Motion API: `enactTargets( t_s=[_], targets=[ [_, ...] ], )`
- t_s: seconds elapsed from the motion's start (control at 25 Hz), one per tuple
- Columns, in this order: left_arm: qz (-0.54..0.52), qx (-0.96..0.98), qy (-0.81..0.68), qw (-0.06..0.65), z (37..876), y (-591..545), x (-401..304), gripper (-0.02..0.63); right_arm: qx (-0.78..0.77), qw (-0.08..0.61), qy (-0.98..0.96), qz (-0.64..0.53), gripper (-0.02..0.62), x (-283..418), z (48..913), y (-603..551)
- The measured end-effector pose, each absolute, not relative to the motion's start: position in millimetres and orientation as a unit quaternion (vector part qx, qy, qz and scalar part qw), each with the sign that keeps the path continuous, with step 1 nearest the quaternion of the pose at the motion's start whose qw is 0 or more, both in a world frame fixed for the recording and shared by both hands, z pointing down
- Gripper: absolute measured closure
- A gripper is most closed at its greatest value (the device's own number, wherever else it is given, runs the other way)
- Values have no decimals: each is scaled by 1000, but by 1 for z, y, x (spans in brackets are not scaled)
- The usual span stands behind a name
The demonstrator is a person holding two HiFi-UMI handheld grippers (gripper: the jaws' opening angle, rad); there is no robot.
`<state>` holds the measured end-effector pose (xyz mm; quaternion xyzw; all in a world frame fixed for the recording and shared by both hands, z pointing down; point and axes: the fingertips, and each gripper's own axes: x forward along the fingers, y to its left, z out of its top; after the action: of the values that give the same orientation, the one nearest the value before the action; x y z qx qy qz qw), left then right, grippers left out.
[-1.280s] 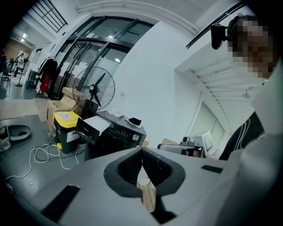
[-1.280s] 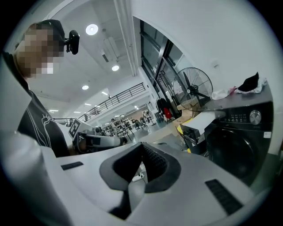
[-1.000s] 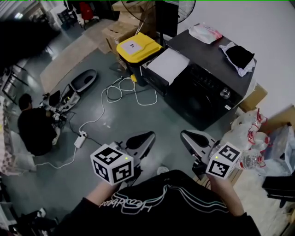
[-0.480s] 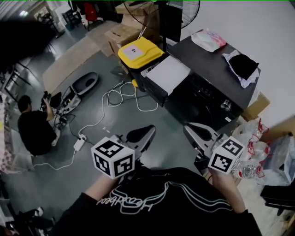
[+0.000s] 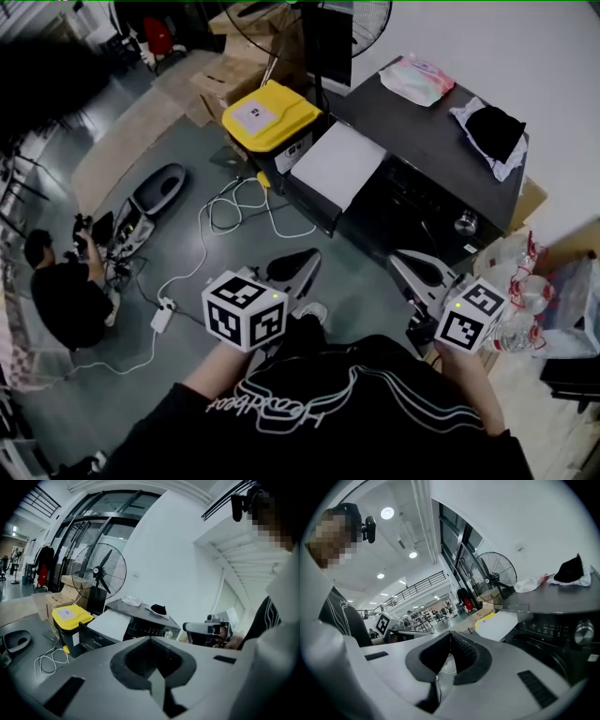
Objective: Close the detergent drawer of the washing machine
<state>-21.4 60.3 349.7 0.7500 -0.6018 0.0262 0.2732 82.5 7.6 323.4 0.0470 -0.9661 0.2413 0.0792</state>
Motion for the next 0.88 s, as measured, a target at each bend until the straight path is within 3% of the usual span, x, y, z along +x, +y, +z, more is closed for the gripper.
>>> enactTargets(
  t_s=[0.52,0.88],
  targets=[
    [73,755,-574,310,413,-14,-127,581,139,88,-945,283,568,24,351,-57],
    [113,757,-553,330,468,-48,-157,581,176,93,-933,299,568,10,369,-75]
  ],
)
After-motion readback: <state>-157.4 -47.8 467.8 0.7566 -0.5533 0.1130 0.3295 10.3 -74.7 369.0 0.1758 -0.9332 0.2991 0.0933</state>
